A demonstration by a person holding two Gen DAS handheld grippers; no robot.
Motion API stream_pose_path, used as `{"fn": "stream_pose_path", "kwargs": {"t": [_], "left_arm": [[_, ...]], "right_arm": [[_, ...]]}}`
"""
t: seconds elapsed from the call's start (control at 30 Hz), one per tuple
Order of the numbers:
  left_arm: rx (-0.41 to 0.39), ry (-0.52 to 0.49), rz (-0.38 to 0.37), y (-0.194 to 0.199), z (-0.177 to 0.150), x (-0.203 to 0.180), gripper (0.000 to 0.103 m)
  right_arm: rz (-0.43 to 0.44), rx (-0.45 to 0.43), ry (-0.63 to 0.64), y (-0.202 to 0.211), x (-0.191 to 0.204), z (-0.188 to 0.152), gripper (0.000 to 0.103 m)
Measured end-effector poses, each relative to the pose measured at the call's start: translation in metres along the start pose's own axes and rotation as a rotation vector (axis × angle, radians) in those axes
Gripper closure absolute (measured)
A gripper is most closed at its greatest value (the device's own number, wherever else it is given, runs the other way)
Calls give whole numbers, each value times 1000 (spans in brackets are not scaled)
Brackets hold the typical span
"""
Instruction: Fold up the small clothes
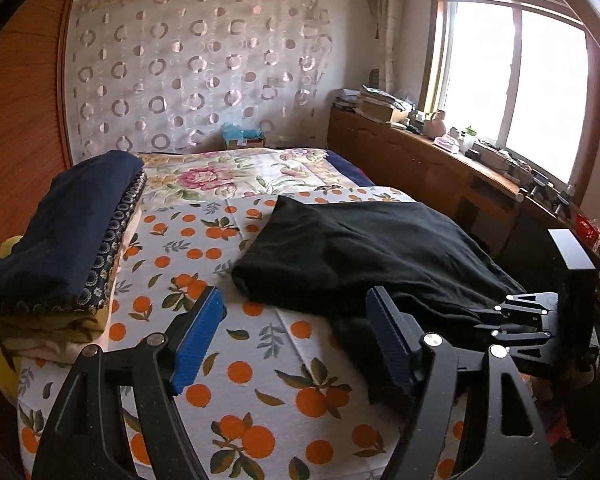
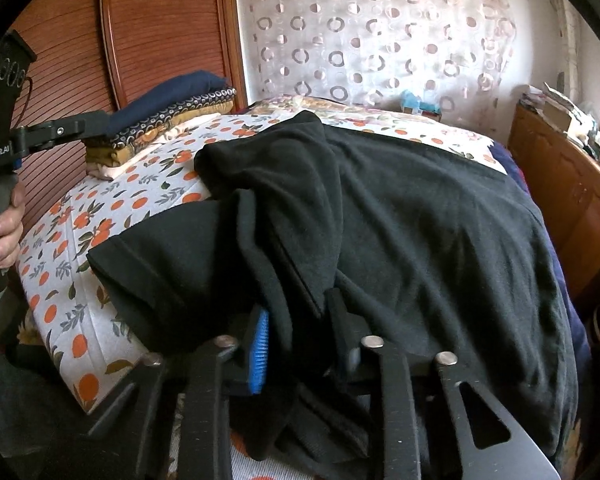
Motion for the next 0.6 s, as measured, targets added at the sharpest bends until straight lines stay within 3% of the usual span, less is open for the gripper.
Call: {"fn": "stream_pose_path", "kwargs": {"t": [0.13, 0.6], "left_arm": [[2, 1, 0, 0, 0, 1, 28], [-1, -12, -5, 0, -1, -6, 28]], "right_arm": [[14, -15, -3, 5, -2, 2, 94], [-3, -188, 67, 61, 8, 57, 95]]}}
Point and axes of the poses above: each gripper's, at about its wrist camera, not at the fingertips, and y roughly against the way its jaws point, x to its left, z to its top, the point moved 6 cm from there along -y, roughly the way its jaws point, and after that the axes turned 9 degrees about y, right-handed, at the moved point
